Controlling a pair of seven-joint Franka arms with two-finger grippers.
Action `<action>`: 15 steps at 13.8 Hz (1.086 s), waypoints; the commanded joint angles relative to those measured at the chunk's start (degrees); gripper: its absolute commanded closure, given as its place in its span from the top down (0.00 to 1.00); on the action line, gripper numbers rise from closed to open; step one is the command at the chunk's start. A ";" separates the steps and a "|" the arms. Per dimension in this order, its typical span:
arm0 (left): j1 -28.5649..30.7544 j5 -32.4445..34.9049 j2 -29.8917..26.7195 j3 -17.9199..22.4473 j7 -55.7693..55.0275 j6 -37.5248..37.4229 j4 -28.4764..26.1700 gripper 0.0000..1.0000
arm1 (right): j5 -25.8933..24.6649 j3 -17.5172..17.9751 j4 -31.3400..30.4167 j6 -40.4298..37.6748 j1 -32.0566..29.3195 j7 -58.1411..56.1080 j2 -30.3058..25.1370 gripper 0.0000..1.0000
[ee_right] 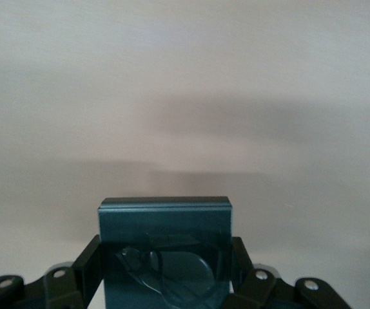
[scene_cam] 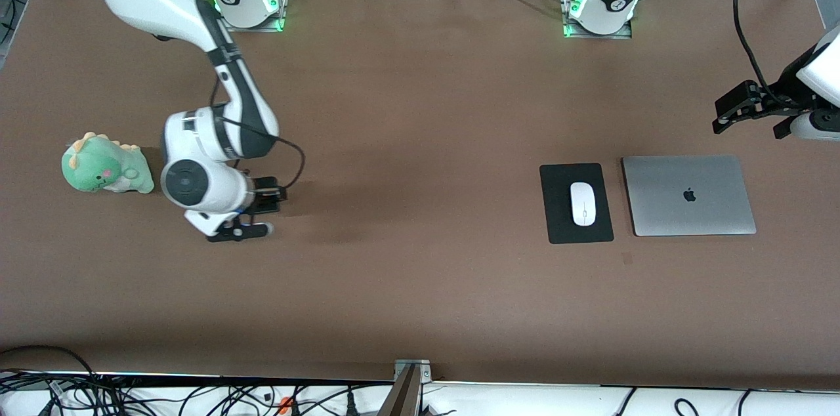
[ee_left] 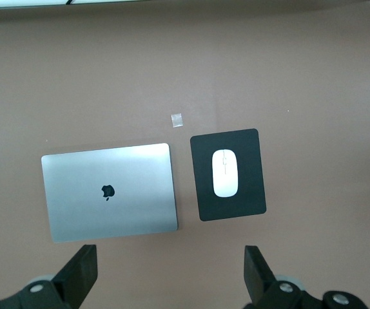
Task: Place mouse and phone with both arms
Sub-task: 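Carry the black phone with the right gripper beside the green plush, then lower the phone onto the table and open the right gripper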
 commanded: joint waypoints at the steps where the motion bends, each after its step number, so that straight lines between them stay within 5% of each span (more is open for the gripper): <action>1: -0.16 1.18 0.50 -0.11 0.97 -1.20 1.23 1.00 | 0.39 0.00 -11.24 4.43 -5.56 -5.02 -8.13 0.39; 7: -0.16 1.18 0.50 -0.19 1.23 -1.20 1.32 1.00 | 0.48 -4.75 -29.36 29.56 -7.59 -10.13 -11.49 0.39; 13: -0.25 1.18 0.50 -0.19 1.23 -1.20 1.32 1.00 | 0.48 -4.66 -31.67 37.24 -11.55 -15.67 -8.94 0.39; 14: -0.25 1.18 0.50 -0.19 1.23 -1.20 1.32 1.00 | 0.48 -4.66 -31.67 37.59 -11.64 -15.67 -8.85 0.46; 15: -0.25 1.18 0.50 -0.19 1.23 -1.20 1.32 1.00 | 0.48 -4.66 -31.58 37.59 -11.64 -15.58 -8.76 0.96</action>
